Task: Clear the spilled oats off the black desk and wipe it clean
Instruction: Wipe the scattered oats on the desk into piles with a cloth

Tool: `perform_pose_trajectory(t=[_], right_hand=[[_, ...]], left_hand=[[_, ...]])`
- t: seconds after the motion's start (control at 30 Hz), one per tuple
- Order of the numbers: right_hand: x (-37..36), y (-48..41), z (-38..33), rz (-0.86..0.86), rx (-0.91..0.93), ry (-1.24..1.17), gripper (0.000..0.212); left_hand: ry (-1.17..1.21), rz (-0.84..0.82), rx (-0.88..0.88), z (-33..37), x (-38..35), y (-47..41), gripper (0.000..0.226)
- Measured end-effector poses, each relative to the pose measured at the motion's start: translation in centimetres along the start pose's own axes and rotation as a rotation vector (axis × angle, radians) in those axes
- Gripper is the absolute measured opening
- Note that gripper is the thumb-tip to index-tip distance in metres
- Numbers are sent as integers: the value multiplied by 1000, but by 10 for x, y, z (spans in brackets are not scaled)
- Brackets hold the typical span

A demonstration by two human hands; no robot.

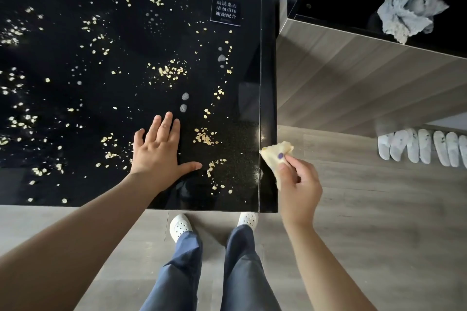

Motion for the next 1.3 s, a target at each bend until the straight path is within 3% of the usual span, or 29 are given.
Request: perform_pose_trajectory(t=[0.17,0.4,0.6,0.77,0.87,1.07,1.3], right_hand=[[-6,8,27,-89,-56,55,18],[-17,40,25,-33,-122,-14,19],[-43,68,1,-342,-99,-107,19],[-34,40,-24,-179,2,-128,18],[-34,8,-35,-127,79,-62,20],[-81,-32,-34,-301,139,266,31],[-102,35,-44,-379,256,301,33]], left_hand=[[-22,-11,1,0,0,0,113],[-9,8,-3,-1,-2,-1,114],[23,27,-6,-1,-3,-1,113],[16,26,-9,-3,-3,-1,112],[31,22,-16,-1,-2,0,111],[228,-9,-94,-14,10,4,100],[275,21,-175,-20,9,62,94]])
Point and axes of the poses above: each hand's wrist, its own y-axis away from the middle knuckle, its own x-axis out of the back of the hand, z = x × y, the point moved 6 cm from there along -y, towards the middle knuckle, and after that the axes turned 7 degrees about -x, right-handed, at the moved point
